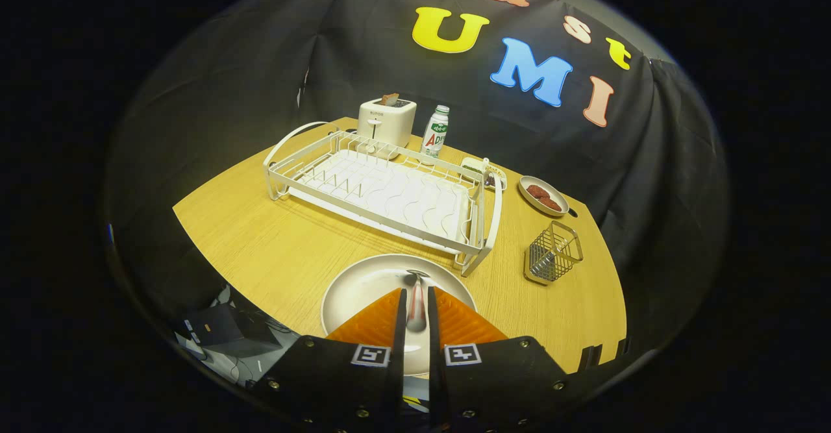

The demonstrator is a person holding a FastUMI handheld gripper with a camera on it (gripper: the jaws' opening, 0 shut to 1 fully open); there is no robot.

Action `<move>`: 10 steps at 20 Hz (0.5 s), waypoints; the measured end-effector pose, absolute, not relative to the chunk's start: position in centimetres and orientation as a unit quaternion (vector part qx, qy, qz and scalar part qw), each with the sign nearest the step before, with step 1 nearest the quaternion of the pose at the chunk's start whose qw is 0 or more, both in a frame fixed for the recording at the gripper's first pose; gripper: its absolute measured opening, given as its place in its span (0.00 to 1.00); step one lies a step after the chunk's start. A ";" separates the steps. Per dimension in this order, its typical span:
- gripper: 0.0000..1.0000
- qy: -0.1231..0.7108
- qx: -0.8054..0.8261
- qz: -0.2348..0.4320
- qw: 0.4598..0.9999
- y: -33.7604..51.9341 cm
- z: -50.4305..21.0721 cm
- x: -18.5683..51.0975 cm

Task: Take the plate from the dish rack, then take the spoon from the basket and place it into the plate.

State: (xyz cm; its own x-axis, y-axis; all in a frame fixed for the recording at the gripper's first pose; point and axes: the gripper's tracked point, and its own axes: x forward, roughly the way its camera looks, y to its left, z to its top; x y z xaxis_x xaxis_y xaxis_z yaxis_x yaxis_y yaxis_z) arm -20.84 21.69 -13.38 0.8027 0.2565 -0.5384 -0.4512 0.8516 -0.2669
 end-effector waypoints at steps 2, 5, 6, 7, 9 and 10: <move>0.16 0.248 -0.193 0.194 0.929 21.9 -13.3 -20.8; 0.16 0.247 -0.196 0.195 0.929 21.9 -13.3 -21.0; 0.16 0.246 -0.196 0.194 0.929 21.8 -13.1 -21.0; 0.16 0.245 -0.195 0.194 0.930 21.8 -13.0 -21.1; 0.16 0.233 -0.194 0.189 0.934 21.5 -11.9 -21.1; 0.16 0.223 -0.192 0.186 0.937 21.3 -11.0 -20.9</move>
